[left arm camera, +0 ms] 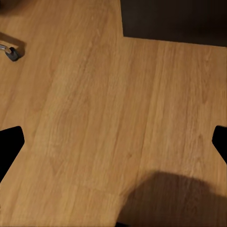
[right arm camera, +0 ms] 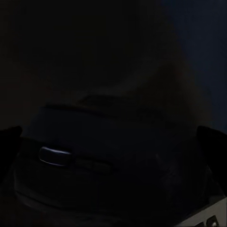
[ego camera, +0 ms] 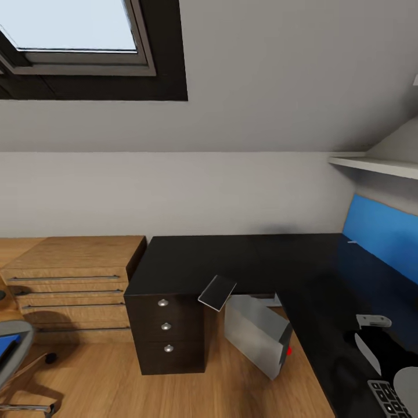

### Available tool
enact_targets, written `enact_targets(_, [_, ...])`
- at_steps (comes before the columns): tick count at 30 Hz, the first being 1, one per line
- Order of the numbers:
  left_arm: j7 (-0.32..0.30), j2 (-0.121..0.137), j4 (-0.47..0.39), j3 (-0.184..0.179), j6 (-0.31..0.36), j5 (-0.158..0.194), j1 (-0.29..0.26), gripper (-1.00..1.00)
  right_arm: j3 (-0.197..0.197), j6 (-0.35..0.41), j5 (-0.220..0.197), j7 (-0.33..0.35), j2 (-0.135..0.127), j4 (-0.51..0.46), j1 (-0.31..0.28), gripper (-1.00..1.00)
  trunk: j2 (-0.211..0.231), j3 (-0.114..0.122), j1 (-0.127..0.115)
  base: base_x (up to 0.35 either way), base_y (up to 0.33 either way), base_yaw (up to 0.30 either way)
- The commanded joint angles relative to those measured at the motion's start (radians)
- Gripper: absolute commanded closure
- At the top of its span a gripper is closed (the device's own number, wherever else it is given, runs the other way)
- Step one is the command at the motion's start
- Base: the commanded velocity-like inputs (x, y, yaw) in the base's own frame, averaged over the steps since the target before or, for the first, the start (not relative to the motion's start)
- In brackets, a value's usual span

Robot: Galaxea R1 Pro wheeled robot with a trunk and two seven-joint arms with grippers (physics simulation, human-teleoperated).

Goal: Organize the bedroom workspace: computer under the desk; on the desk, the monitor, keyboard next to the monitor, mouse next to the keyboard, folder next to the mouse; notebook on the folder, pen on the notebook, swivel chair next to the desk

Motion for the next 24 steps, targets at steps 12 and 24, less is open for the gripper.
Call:
enact_targets(12, [-0.007, 0.002, 0.064, -0.01, -0.012, 0.004, -0.001, -1.0, 0.003, 0.003, -0.01, -0.007, -0.001, 0.001, -0.001, 1.0, -0.001, -0.001, 0.0, 0.0, 0.0, 0.0])
enact_targets(24, [-0.008, 0.003, 0.069, -0.009, -0.013, 0.004, -0.001, -1.0, 0.007, -0.004, -0.009, -0.006, -0.001, 0.001, -0.001, 1.0, -0.001, -0.001, 0.0, 0.024, -0.047, 0.0])
